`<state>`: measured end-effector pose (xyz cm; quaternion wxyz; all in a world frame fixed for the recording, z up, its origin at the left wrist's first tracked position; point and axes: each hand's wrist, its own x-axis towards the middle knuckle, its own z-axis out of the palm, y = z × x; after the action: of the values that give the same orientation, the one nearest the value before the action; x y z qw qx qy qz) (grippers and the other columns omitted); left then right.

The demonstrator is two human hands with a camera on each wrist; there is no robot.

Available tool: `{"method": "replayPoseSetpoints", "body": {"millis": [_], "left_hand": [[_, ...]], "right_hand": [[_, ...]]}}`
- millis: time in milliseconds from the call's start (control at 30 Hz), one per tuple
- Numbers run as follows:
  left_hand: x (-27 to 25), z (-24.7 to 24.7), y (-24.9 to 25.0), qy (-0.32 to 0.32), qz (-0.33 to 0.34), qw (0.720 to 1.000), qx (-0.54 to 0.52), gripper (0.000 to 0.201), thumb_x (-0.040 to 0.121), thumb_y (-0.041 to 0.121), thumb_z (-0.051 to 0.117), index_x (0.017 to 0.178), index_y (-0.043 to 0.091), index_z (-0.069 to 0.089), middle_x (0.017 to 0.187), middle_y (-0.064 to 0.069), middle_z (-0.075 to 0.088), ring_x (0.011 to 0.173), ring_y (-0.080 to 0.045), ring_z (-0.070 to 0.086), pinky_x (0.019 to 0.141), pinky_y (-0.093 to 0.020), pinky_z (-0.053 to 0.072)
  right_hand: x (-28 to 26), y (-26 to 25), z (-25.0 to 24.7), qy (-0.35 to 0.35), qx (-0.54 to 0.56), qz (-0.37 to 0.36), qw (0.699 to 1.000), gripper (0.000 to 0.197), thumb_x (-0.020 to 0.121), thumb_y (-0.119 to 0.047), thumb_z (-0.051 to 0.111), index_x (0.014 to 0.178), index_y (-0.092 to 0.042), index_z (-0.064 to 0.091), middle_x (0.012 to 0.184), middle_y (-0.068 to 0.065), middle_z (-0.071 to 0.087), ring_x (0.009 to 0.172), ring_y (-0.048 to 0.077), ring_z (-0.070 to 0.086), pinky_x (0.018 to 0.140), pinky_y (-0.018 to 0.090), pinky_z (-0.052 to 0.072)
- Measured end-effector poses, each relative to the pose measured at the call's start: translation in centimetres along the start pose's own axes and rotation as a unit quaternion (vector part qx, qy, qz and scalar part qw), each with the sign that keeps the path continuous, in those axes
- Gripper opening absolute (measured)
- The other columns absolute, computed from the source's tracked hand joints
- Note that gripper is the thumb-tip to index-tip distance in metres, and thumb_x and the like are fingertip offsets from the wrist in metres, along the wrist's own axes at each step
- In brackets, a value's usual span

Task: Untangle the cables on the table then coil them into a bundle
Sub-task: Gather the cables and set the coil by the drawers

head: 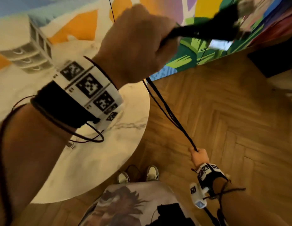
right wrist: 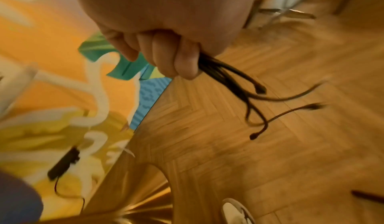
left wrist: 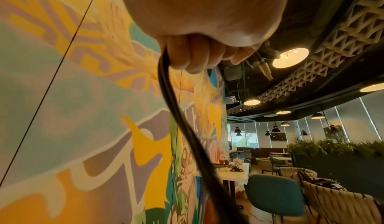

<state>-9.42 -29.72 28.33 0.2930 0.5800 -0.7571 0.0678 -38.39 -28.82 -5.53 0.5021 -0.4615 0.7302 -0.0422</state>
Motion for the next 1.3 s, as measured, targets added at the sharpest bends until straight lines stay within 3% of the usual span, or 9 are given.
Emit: {"method": "replayPoseSetpoints", "body": {"millis": [167,267,333,500,600,767,900,1067,1300], "left_hand": [[-4.1,7.3,0.5,-0.141,-0.057,0.988,0.006,0.026,0.09,0.036,0.043,0.068,0.023,0.042,0.05,0.012,0.019,0.042,-0.012,0.022,0.047,-0.026,0.011],[-8.3,12.9,1.6,-0.284,-0.174,0.941,-0.054,0.032,0.094,0.038,0.045,0.067,0.022,0.041,0.057,0.006,0.039,0.061,-0.022,0.048,0.05,-0.03,0.022],[-10.0,15.4,1.5,-0.304,-0.27,0.902,-0.142,0.038,0.09,0.045,0.05,0.065,0.016,0.051,0.063,0.003,0.055,0.066,-0.021,0.059,0.055,-0.032,0.036],[-8.7,16.6,1.2,-0.252,-0.383,0.838,-0.295,0.033,0.082,0.035,0.067,0.059,0.013,0.06,0.058,0.0,0.058,0.055,-0.013,0.054,0.057,-0.028,0.039],[-7.2,15.7,1.0,-0.185,-0.36,0.864,-0.301,0.023,0.087,0.027,0.064,0.071,0.011,0.068,0.07,-0.003,0.067,0.067,-0.015,0.063,0.063,-0.025,0.046],[-6.4,14.9,0.3,-0.126,-0.312,0.907,-0.252,0.026,0.089,0.03,0.063,0.082,0.007,0.071,0.064,0.003,0.063,0.056,-0.005,0.056,0.051,-0.011,0.04],[-5.9,14.6,-0.5,-0.097,-0.29,0.923,-0.236,0.028,0.089,0.032,0.062,0.083,0.007,0.071,0.072,-0.004,0.069,0.064,-0.015,0.064,0.061,-0.03,0.052],[-6.8,14.6,-0.4,-0.139,-0.229,0.947,-0.178,0.022,0.086,0.026,0.066,0.083,0.004,0.07,0.064,0.001,0.06,0.056,-0.016,0.054,0.052,-0.032,0.043],[-8.3,14.9,-0.3,-0.117,-0.354,0.887,-0.273,0.021,0.09,0.029,0.061,0.08,0.013,0.069,0.074,0.003,0.067,0.067,-0.007,0.06,0.058,-0.011,0.043]], "right_hand": [[2.4,-1.2,1.6,-0.011,0.067,-0.019,0.997,0.024,0.077,-0.038,0.06,0.063,-0.023,0.047,0.056,0.0,0.046,0.051,0.022,0.043,0.061,0.04,0.04],[-1.8,-6.9,2.2,-0.051,0.106,-0.087,0.989,0.028,0.073,-0.034,0.059,0.05,-0.021,0.049,0.048,-0.005,0.041,0.048,0.019,0.038,0.054,0.037,0.032],[-4.3,-9.8,2.6,-0.071,0.104,-0.14,0.982,0.034,0.082,-0.026,0.058,0.049,-0.023,0.052,0.047,-0.009,0.042,0.045,0.014,0.039,0.051,0.033,0.032],[-7.7,-13.4,3.7,-0.116,0.122,-0.273,0.947,0.025,0.09,-0.013,0.055,0.071,-0.029,0.055,0.059,-0.011,0.054,0.046,-0.001,0.047,0.048,0.019,0.037],[-6.9,-13.0,4.0,-0.123,0.161,-0.265,0.943,0.034,0.088,-0.009,0.055,0.056,-0.02,0.05,0.052,-0.001,0.049,0.047,0.014,0.042,0.048,0.026,0.032],[-4.3,-11.4,3.0,-0.108,0.136,-0.232,0.957,0.053,0.092,-0.008,0.052,0.045,-0.026,0.036,0.04,-0.012,0.034,0.036,0.008,0.027,0.044,0.023,0.022],[-3.5,-11.1,3.4,-0.097,0.098,-0.204,0.969,0.049,0.088,-0.022,0.056,0.043,-0.026,0.035,0.04,-0.01,0.032,0.037,0.011,0.027,0.045,0.028,0.022],[-4.3,-10.9,2.5,-0.119,-0.194,-0.257,0.939,0.046,0.095,-0.037,0.049,0.054,-0.018,0.04,0.046,-0.006,0.04,0.039,0.011,0.035,0.045,0.025,0.029],[-2.0,-10.3,1.0,0.002,-0.23,-0.284,0.931,0.035,0.091,-0.036,0.056,0.061,-0.018,0.05,0.056,0.0,0.053,0.054,0.021,0.052,0.055,0.031,0.037]]}}
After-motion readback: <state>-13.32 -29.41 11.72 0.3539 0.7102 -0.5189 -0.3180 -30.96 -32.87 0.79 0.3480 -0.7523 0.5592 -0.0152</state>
